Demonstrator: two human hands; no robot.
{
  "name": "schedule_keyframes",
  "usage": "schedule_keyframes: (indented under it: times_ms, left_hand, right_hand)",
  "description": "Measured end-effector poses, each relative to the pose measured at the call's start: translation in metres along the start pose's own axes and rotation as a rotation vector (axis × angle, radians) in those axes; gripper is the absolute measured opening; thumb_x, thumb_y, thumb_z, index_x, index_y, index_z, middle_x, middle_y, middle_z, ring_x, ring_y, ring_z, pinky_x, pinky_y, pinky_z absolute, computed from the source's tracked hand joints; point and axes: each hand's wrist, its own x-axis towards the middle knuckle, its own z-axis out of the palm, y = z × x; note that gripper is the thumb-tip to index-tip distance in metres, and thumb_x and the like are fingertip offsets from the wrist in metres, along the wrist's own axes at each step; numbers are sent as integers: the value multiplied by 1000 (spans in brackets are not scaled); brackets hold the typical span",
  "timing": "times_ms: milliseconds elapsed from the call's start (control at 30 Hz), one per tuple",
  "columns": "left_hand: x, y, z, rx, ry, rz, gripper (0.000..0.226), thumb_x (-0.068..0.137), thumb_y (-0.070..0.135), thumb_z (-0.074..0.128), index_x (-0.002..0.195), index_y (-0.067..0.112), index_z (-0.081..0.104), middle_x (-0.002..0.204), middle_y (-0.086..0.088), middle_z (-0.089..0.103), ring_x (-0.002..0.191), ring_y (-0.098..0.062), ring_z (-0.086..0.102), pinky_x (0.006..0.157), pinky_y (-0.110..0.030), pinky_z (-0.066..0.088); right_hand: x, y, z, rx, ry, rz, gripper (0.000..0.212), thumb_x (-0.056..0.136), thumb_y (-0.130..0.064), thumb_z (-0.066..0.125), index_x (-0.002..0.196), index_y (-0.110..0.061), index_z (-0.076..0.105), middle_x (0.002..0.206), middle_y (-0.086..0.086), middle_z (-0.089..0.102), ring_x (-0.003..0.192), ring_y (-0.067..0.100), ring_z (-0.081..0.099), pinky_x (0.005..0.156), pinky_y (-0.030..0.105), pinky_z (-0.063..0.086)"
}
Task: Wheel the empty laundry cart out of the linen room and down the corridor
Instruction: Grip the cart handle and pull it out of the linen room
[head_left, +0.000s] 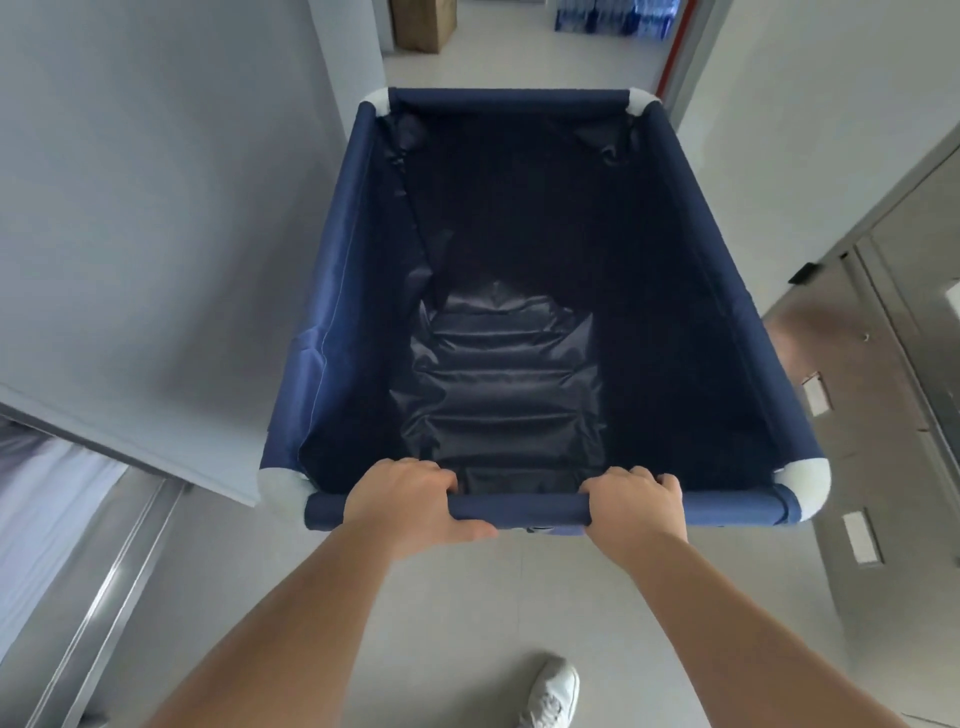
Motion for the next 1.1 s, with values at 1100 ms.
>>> schedule_keyframes:
  times_ms: [1100]
  left_hand:
    - [298, -124, -110, -21, 63, 51, 79, 65, 99, 29, 88, 34, 67, 82, 14, 63, 76, -11, 54, 75, -35, 40]
  right_hand:
    - [304, -12, -150, -17, 61, -45, 27, 88, -27, 56, 109, -42, 64, 94, -10, 61, 91, 16, 53, 77, 32, 30]
